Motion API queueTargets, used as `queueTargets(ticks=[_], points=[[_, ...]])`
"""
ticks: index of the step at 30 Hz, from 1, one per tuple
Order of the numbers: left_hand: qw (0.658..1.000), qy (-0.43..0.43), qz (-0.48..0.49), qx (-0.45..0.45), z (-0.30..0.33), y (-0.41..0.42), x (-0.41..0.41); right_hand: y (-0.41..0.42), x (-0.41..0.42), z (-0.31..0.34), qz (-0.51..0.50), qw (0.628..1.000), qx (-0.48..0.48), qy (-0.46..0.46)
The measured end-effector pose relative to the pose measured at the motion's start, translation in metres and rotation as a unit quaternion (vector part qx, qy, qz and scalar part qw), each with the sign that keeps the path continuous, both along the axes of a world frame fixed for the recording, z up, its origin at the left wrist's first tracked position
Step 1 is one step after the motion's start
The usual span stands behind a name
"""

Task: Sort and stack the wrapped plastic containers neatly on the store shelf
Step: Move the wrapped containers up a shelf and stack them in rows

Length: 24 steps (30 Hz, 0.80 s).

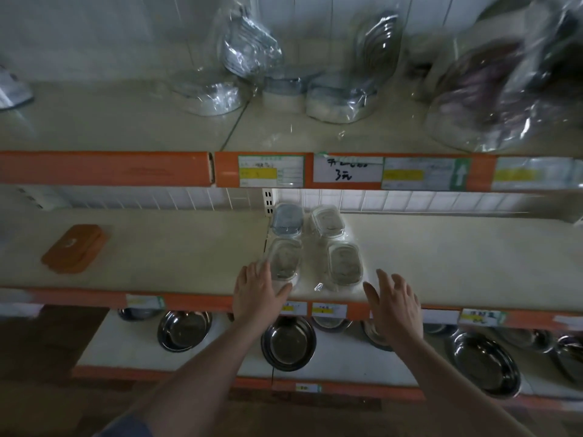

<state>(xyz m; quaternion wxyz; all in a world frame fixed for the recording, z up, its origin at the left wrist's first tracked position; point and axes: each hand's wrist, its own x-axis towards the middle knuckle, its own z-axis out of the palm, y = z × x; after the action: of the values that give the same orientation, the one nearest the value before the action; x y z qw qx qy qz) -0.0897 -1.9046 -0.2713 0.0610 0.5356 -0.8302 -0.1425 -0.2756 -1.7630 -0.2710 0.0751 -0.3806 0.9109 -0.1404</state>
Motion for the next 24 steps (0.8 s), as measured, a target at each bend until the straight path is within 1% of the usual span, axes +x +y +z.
queueTargets(ticks=[5,9,12,17,21,24], points=[[0.999,0.028,0.003,-0.033,0.041,0.038,0.016,0.039,0.002,0.042,0.006,1.000,-0.023,0.012],[0.998,0.033,0.019,-0.053,0.083,0.071,0.024,0.068,0.001,0.080,0.027,0.998,-0.053,0.034],[0.997,0.048,0.027,-0.057,0.115,0.097,0.030,0.087,-0.002,0.109,0.037,0.996,-0.075,0.039],[0.994,0.072,0.038,-0.077,0.166,0.131,0.038,0.111,-0.007,0.159,0.050,0.987,-0.135,0.066],[0.987,0.097,0.047,-0.116,0.209,0.146,0.042,0.118,-0.012,0.197,0.060,0.975,-0.199,0.082],[0.981,0.116,0.059,-0.144,0.236,0.147,0.044,0.114,-0.014,0.222,0.064,0.967,-0.225,0.099]])
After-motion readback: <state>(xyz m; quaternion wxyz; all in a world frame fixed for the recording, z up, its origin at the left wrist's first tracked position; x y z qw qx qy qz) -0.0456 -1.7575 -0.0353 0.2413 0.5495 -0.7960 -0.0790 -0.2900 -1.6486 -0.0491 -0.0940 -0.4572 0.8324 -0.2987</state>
